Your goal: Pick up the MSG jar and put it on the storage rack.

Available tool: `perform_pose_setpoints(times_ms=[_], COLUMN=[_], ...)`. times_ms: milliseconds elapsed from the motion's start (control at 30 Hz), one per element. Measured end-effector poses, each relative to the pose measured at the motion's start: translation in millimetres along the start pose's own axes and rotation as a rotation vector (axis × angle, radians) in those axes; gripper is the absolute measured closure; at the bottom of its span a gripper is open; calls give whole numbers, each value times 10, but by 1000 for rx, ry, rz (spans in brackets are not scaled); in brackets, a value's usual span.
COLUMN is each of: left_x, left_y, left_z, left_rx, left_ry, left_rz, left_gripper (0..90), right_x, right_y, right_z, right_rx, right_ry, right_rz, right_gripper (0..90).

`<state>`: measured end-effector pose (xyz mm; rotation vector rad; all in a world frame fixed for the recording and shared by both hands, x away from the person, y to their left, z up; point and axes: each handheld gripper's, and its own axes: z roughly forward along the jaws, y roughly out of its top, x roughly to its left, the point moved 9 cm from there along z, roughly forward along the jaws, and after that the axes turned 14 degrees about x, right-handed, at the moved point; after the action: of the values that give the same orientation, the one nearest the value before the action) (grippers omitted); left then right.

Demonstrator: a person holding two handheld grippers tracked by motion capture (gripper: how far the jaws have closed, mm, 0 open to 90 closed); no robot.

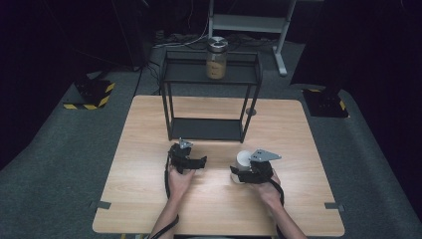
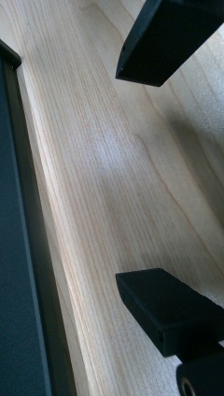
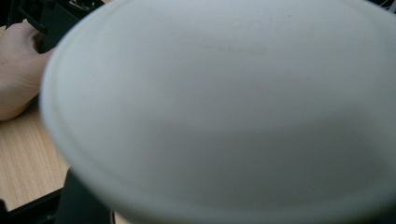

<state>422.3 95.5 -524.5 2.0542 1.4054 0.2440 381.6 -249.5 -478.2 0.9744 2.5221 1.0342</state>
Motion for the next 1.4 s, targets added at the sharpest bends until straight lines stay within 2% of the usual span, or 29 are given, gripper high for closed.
perform_pose_setpoints(times_ms=[667, 1100, 1400], left_x=[6, 11, 16], left_y=[-2, -3, -5], left_z=[-1, -3, -4], left_rx=[-3, -3, -4], left_ry=[-3, -7, -11], left_rz=[-2, -4, -5], left_gripper=[42, 42, 43], right_x=[42, 10, -34], right_y=[16, 111, 224], right_z=[-13, -143, -243], right_rx=[-1, -12, -6], right_ry=[-28, -43, -33], right_rz=[-12, -18, -29], right_gripper=[333, 334, 334])
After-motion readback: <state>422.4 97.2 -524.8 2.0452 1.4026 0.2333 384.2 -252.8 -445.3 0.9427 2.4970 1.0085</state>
